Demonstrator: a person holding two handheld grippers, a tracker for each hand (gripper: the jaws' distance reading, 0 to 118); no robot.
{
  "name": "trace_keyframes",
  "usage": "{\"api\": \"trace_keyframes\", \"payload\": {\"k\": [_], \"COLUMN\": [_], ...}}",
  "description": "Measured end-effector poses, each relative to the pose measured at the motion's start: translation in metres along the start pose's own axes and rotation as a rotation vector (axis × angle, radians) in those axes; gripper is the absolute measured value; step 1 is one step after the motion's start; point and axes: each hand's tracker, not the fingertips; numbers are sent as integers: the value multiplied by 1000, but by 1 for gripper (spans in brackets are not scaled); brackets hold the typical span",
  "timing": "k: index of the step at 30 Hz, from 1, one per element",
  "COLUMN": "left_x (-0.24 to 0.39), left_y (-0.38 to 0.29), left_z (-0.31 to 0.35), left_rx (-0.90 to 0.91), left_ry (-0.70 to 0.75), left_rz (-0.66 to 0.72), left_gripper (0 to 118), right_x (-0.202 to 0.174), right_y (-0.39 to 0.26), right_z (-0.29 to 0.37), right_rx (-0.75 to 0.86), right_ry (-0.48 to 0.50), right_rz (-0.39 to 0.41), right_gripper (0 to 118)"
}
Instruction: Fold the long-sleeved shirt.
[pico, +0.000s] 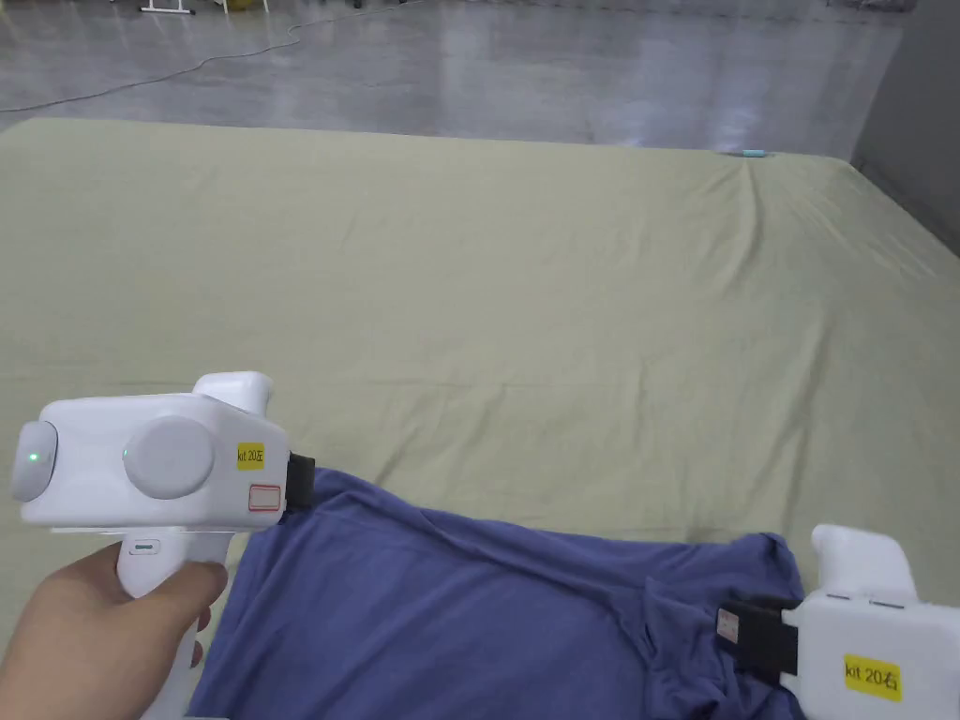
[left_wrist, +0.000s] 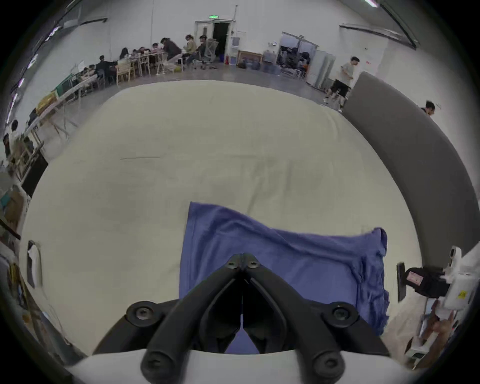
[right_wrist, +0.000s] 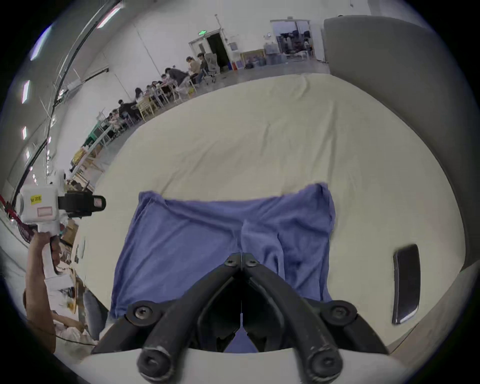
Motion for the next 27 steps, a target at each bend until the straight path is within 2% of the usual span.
{"api": "trace_keyframes", "payload": {"k": [1,2,3,4,8,10,11,12,13,14,15,16,17,21,22,23,24,25,27], "left_x": [-2,-5,-6,-8,-16,-21,-22,-24,-28,-31,-30,-30,-27,-28,-30,-30,-31,-31,-35], "left_y": [2,5,8,14,41,48,47,46,44,41,35,34,36,36,38,39,41,42,46], "left_z": [-7,-16,-23,-33,-103,-141,-137,-147,-156,-160,-166,-160,-150,-135,-131,-127,-123,-119,-115], "left_rx": [13,25,31,30,-23,-107,-141,-177,-225,-250,-257,-221,-187,-184,-180,-178,-177,-171,-164], "left_ry": [-14,-31,-42,-15,45,75,78,68,73,112,148,107,96,68,30,20,21,19,5], "left_rz": [30,58,72,79,87,72,77,79,104,110,85,75,75,72,78,86,88,91,93], "left_gripper": [4,60,108,116,115,114,112,104,86,53,51,41,3,0,0,0,0,0,0], "right_x": [-1,-2,-3,-3,-4,-1,2,6,11,16,21,27,32,56,63,70,76,82,89], "right_y": [5,10,15,19,23,22,22,22,24,27,31,36,44,86,99,112,124,133,145], "right_z": [-3,-7,-11,-14,-19,-24,-27,-31,-34,-35,-36,-36,-37,-55,-63,-72,-82,-94,-107], "right_rx": [6,8,7,8,7,-15,-26,-37,-54,-66,-70,-71,-72,-125,-149,-179,-196,-241,-246], "right_ry": [4,7,11,22,43,53,49,41,29,12,1,-17,-40,-91,-88,-86,-92,-86,-102], "right_rz": [-2,-3,-4,-7,-19,-38,-41,-45,-52,-57,-57,-52,-41,-39,-61,-83,-87,-102,-119], "right_gripper": [0,0,0,0,0,0,0,0,0,0,0,0,0,2,24,76,106,114,113]}}
